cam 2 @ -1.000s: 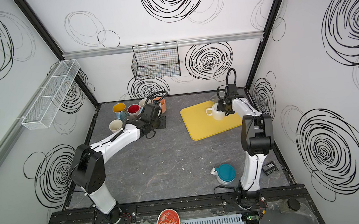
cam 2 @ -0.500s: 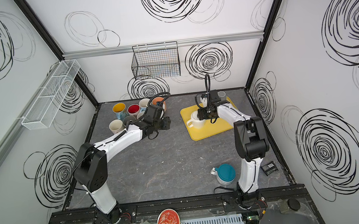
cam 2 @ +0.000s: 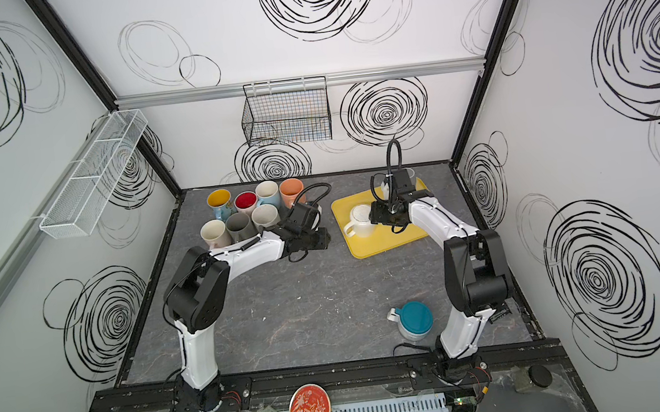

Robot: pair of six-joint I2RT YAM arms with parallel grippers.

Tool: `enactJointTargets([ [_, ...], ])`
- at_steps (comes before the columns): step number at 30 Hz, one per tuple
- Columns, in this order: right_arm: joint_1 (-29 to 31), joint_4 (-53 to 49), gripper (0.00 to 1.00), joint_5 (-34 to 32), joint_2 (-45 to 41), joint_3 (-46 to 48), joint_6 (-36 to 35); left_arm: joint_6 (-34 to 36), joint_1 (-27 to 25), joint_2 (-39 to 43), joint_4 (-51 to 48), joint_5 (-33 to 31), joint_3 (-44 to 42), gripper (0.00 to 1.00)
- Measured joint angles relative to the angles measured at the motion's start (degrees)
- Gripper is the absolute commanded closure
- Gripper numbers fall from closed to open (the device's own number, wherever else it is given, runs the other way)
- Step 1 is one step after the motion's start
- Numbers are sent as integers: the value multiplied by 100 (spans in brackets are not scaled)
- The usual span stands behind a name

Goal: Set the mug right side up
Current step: 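Lower the right gripper onto the upside-down white ribbed mug and grasp it, then lift the white ribbed mug with the right gripper while the left approaches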

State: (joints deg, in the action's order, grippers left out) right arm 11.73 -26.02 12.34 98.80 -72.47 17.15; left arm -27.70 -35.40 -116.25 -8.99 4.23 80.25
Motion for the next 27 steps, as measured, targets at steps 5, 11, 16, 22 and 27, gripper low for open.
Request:
enactJointTargets([
  [5, 0, 9, 37, 192, -22, 302, 348, -103, -24, -245, 94, 136, 334, 67],
  [11, 0, 70, 37, 391, -22, 321, 542, -192, -59, -535, 186, 219, 699, 67],
  [16, 0, 55, 35, 437, -20, 284, 599, -210, -94, -750, 201, 286, 1082, 68],
  [22, -2, 2, 35, 437, -17, 157, 627, -219, -223, -789, 212, 376, 1141, 68],
  [27, 0, -74, 35, 426, 13, 15, 647, -249, -527, -789, 216, 470, 1141, 68],
])
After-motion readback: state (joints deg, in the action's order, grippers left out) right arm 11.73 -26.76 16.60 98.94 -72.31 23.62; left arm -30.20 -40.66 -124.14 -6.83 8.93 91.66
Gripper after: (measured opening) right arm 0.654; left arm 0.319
